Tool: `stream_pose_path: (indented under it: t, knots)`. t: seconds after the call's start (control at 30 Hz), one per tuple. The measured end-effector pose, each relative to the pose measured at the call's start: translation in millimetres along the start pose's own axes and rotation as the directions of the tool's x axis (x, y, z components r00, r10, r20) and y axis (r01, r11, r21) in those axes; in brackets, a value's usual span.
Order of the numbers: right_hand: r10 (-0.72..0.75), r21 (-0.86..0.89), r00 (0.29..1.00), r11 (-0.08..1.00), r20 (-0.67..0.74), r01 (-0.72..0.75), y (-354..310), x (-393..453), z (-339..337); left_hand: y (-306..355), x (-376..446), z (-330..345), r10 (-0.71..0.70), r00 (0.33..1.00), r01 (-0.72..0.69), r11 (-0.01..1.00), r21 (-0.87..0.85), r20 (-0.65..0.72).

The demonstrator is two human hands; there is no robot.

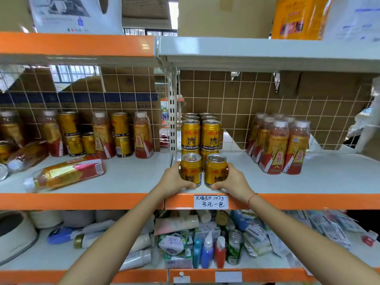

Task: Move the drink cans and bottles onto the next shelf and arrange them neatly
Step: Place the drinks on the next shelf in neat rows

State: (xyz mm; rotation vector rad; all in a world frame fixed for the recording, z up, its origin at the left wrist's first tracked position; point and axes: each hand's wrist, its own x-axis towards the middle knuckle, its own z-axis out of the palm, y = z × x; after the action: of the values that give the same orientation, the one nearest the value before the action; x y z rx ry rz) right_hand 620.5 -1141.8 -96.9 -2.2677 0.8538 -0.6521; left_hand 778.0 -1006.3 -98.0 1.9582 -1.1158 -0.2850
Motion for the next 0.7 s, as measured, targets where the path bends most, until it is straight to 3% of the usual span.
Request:
stream_pose_path:
  t: [0.7]
  knots:
    - [0.027, 0.000, 0.999, 1.000, -0.040, -0.027, -4, 14, 12, 1, 12, 5, -0.051, 0.999, 0.051, 0.998, -0.029, 0.008]
